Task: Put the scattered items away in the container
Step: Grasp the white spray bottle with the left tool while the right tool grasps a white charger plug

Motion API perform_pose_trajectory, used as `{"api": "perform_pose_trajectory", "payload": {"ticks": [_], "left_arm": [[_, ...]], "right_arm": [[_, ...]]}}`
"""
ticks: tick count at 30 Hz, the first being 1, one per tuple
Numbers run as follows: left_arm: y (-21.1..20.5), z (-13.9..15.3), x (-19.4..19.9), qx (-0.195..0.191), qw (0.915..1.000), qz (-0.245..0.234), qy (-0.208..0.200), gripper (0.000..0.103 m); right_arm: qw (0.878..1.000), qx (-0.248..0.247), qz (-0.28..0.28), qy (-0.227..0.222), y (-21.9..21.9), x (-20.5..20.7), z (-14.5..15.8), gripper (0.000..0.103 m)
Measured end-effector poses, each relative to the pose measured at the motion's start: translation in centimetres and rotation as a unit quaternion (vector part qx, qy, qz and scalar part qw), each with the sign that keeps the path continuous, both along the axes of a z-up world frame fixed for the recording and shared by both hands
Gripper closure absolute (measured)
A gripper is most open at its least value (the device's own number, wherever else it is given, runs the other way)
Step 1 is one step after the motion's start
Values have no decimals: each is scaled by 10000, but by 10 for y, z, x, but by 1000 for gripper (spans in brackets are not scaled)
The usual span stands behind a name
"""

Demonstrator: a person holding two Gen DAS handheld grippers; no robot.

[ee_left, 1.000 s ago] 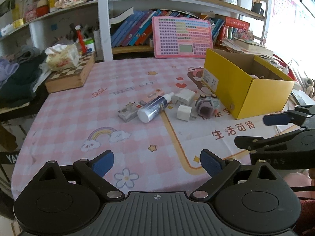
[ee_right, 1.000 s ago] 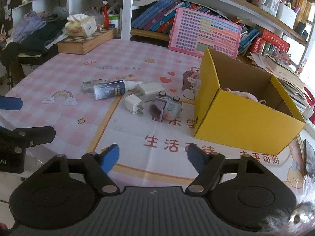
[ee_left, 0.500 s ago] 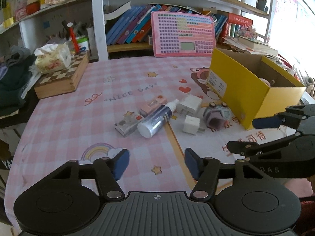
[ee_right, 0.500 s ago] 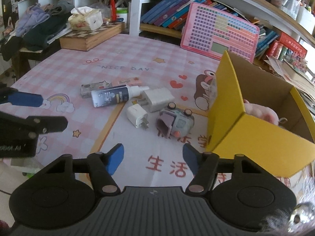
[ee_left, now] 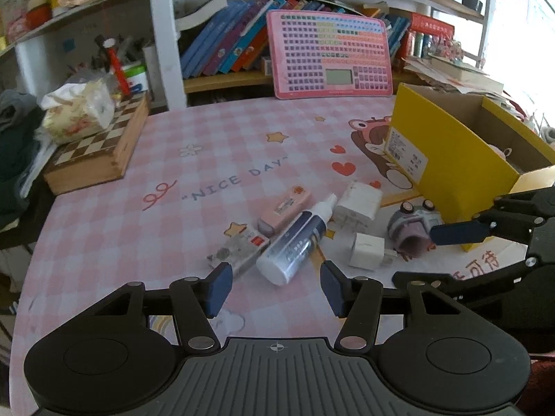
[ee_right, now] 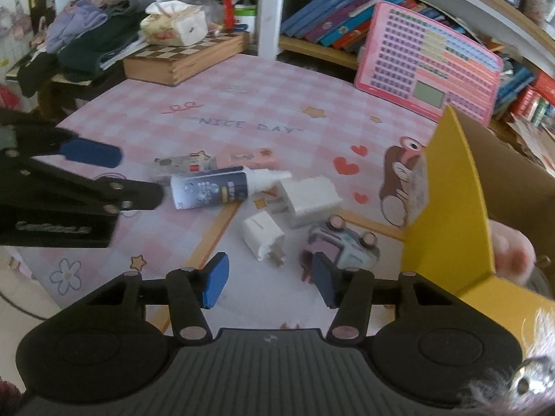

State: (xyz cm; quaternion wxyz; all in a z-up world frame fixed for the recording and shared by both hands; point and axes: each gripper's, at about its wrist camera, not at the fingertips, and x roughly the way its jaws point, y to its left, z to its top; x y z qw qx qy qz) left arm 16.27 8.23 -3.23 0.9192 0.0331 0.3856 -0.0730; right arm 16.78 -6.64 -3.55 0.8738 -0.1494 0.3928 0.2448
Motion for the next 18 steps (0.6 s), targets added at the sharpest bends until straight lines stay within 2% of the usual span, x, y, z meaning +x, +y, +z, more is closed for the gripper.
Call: {"api": "perform_pose_trajectory", "payload": {"ticks": [3,6,8,12,18], "left_arm": [[1,-1,14,-46,9999,-98,-93,52],[0,-3,31,-135,9992,-386,40,52],[-4,-7,40,-17,9982,-582,116,53],[-10,-15,53,144,9968,-731,279,64],[-17,-30,70,224,9924,-1063,581,67]], "right_arm": [[9998,4,206,56,7,10,-2,60],[9993,-39,351,80,12,18,-4,64],[9990,-86,428,111,15,23,-6,65],[9981,-183,556,198,21,33,-12,67],[9968,-358,686,180,28,43,-17,68]]}}
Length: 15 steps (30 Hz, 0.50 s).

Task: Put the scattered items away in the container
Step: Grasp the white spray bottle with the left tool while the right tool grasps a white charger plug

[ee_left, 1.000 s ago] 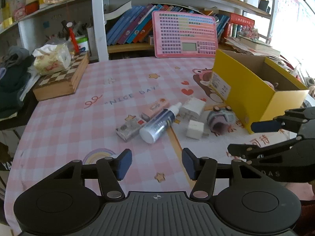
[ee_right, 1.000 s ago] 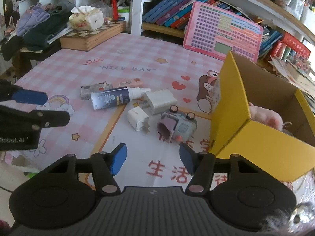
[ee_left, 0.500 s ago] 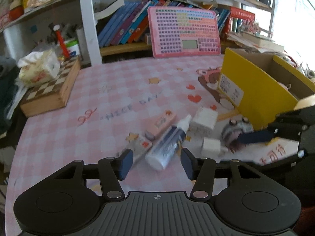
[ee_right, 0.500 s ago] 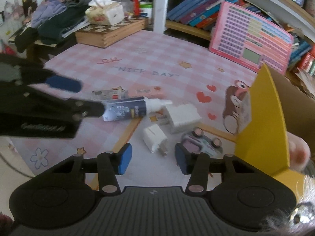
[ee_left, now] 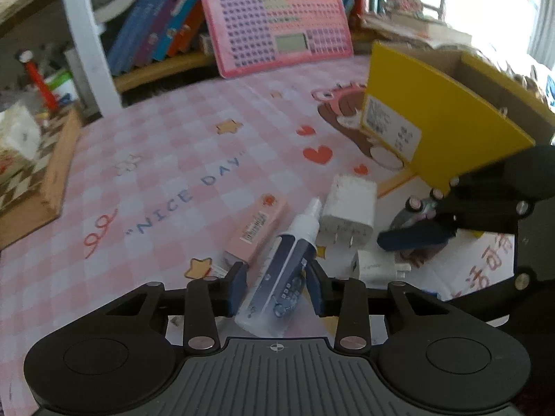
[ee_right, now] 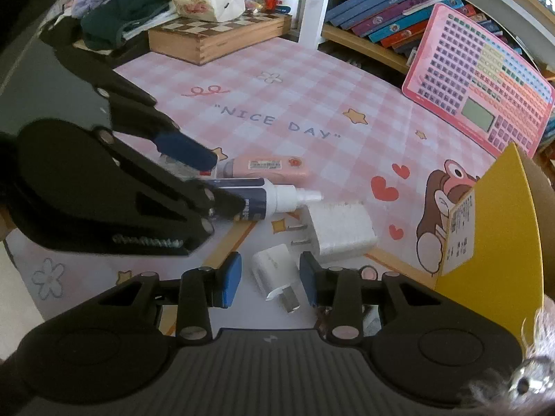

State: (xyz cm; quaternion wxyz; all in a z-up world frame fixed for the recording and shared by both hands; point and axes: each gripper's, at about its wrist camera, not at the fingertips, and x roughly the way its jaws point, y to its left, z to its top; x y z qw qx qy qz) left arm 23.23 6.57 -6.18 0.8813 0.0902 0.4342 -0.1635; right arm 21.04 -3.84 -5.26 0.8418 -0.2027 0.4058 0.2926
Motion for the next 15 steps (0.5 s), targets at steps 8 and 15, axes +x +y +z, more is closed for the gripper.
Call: {"api": "perform_pose_trajectory", "payload": {"ticks": [8,15], "left_arm": [[-7,-13,14,-24,9993,-218,306,71],[-9,-13,4,-155,9985,-240,459,72]], "right_arm": [[9994,-149,160,258,3,7,-11,78],[9992,-80,175,339,-3,5,-13,78]]}}
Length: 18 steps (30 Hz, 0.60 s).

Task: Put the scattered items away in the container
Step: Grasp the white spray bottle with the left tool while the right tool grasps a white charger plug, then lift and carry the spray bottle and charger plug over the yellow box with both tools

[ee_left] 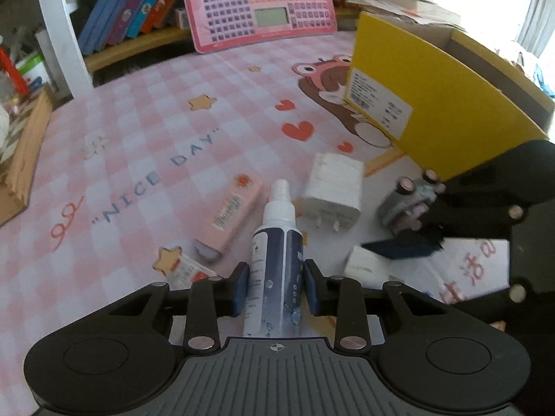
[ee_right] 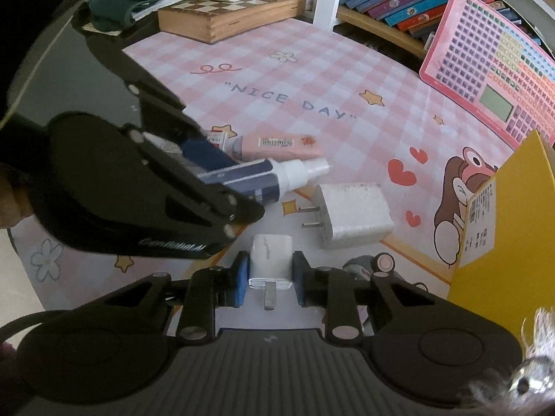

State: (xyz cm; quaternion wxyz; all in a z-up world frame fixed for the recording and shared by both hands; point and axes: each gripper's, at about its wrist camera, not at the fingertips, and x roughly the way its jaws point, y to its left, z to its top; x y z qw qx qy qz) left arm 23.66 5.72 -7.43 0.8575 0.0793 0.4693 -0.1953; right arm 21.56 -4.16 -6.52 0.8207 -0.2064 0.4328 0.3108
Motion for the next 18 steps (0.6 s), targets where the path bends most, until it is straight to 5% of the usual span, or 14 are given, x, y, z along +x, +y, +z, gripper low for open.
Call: {"api": "perform_pose_trajectory", "payload": {"ticks": [18], "left_arm": [[1,-1,-18,-56,9995,302,70,73]], "right_arm": [[9998,25,202,87,-4,-11,0,79]]}}
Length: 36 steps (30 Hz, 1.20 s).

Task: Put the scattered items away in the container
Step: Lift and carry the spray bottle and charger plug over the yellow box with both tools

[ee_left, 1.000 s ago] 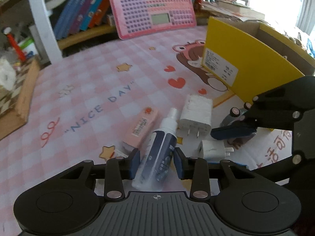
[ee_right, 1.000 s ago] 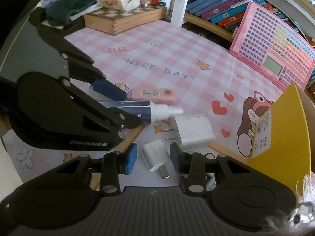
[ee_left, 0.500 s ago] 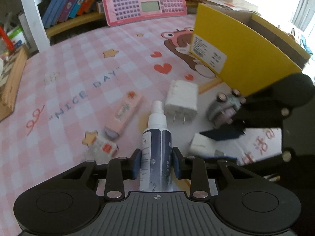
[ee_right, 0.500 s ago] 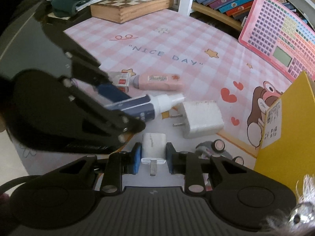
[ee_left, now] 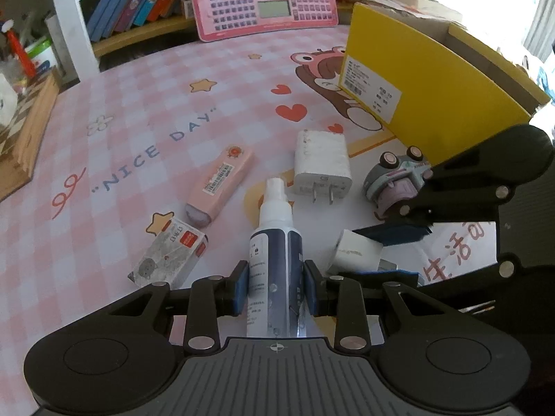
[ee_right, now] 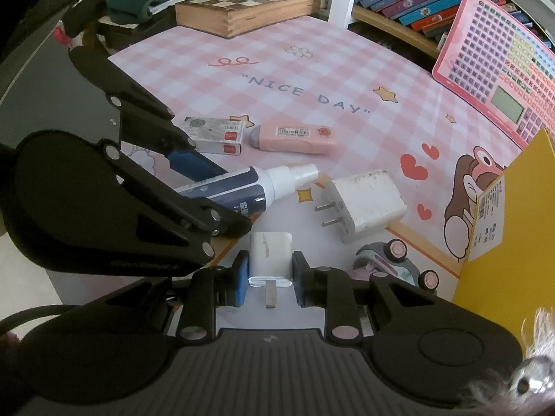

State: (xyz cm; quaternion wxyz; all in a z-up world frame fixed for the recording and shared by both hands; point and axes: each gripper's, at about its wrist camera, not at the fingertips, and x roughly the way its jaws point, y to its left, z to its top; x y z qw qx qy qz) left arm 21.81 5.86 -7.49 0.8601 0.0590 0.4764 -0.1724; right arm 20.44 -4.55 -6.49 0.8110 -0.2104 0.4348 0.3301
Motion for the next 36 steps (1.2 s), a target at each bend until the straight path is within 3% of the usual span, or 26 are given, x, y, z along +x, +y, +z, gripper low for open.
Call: {"api": "perform_pose_trajectory", "payload": {"ticks": [6,19,36], "left_arm": [[19,16,-8,-679,9959,590,-56,73],[51,36,-47,-1708,9725,1580,3,73],[64,49,-116,-2132,9600,1799,-224,73]], "right_arm": [[9997,85,-204,-63,-9,-2,7,79],[9979,429,-451,-167,-21,-20,27,79],[9962,460,-618,-396,-23,-78,49,79]]}}
